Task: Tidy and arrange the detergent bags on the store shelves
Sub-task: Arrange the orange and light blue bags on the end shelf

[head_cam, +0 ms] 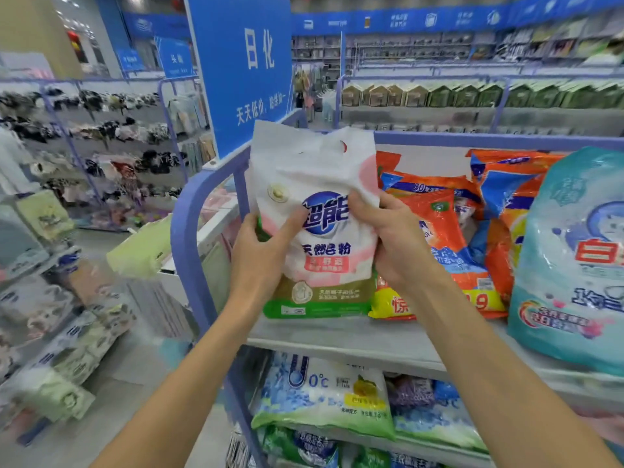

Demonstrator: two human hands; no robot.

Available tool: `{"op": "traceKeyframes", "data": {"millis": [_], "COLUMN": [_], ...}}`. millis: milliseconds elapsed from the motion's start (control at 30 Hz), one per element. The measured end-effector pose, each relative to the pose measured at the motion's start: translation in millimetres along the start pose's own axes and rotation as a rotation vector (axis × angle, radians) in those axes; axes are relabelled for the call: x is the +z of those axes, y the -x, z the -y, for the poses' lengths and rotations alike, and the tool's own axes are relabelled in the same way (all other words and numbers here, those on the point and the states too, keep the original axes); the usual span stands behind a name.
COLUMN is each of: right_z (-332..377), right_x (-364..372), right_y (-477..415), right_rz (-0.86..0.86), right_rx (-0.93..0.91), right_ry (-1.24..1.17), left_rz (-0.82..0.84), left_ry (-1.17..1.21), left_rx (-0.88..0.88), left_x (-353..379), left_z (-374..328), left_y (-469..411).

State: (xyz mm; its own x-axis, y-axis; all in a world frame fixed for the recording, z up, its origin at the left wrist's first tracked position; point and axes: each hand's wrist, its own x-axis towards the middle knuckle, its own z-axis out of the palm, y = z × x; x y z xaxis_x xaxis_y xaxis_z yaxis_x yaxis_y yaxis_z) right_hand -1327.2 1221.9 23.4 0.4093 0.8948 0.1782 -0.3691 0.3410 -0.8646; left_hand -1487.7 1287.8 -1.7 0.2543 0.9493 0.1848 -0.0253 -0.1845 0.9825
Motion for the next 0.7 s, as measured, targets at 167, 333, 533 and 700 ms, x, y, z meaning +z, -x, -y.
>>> {"op": "traceKeyframes", "data": {"millis": [167, 333, 533, 700], "right_z": [45.8, 88.6, 102.4, 111.9], "right_x": [15.4, -10.2, -111.6, -199.8], "right_y": [40.0, 102.4, 220.7, 337.9], "right_rz": [-0.009, -0.147, -0.192, -0.337], "right_rx": [-0.065, -0.204, 0.083, 0.16], "right_ry": [-0.047, 0.215, 0.463, 0.302], "left_rz": [0.161, 0.207, 0.326, 0.439], "left_ry": [0.324, 0.447, 0.444, 0.444], "left_rx": [-0.02, -0.024, -0.193, -0.339], "left_x": [-2.8, 30.1, 109.6, 188.9], "left_z": [-44.9, -66.7, -66.3, -62.1], "left_y": [24.9, 70.7, 158.4, 252.3]}}
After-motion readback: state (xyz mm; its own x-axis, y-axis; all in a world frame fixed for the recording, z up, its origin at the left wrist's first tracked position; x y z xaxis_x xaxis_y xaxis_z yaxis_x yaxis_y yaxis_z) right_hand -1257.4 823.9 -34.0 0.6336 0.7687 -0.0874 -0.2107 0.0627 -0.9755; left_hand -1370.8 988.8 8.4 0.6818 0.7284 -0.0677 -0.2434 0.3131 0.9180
